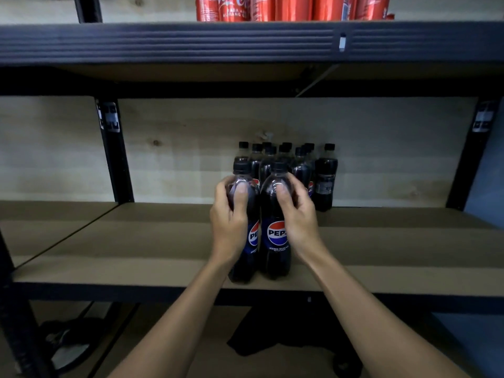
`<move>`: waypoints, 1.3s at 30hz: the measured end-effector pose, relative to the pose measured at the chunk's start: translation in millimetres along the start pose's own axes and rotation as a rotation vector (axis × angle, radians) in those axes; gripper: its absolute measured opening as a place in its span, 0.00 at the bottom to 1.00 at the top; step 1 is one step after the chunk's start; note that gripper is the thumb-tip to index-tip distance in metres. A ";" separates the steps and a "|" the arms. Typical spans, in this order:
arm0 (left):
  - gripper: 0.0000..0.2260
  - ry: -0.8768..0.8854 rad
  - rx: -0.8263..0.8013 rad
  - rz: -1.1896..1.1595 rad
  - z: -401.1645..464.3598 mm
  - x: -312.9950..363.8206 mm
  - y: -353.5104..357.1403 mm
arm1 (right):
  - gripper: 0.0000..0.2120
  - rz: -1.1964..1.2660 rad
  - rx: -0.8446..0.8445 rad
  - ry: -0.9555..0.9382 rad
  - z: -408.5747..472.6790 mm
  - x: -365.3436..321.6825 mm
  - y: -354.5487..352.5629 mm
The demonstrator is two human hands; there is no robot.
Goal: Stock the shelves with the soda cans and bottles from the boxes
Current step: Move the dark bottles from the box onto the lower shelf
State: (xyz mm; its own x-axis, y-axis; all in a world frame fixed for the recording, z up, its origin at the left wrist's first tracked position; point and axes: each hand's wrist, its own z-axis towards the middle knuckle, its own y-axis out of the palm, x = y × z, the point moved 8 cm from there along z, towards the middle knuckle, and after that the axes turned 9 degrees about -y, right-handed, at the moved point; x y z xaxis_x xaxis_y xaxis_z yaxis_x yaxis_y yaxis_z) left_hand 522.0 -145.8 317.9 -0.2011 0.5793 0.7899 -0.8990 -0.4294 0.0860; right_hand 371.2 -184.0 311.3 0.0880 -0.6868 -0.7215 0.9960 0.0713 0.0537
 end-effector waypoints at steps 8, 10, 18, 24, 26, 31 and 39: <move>0.24 -0.001 -0.209 0.114 -54.1 -57.6 -5.6 | 0.26 -0.065 -0.162 0.054 -53.4 48.3 -9.2; 0.26 -0.020 -0.235 0.185 -53.6 -63.1 -4.4 | 0.27 -0.094 -0.184 0.056 -54.7 50.1 -13.3; 0.41 -0.198 -0.501 0.487 -53.2 -81.7 46.5 | 0.29 -0.202 -0.071 0.068 -41.8 62.5 -58.4; 0.32 -0.329 -0.525 0.422 -53.2 -100.8 108.4 | 0.35 -0.366 -0.074 0.142 -35.5 85.0 -117.7; 0.26 -0.376 -0.527 0.441 -52.7 -105.9 129.9 | 0.38 -0.471 -0.053 0.210 -30.7 102.9 -143.1; 0.24 -0.415 -0.468 0.456 -41.0 -120.9 181.7 | 0.38 -0.552 0.068 0.293 -8.1 176.0 -205.9; 0.28 -0.330 -0.196 0.707 -12.7 -126.7 209.8 | 0.23 -0.648 0.146 0.272 34.1 176.4 -209.1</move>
State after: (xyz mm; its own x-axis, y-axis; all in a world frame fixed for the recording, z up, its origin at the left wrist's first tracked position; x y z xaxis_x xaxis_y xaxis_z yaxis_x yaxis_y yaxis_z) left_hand 353.9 -300.5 228.2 -0.6501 -0.0321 0.7591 -0.6600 -0.4711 -0.5852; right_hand 179.0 -344.7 196.3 -0.5094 -0.3526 -0.7850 0.8403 -0.4003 -0.3656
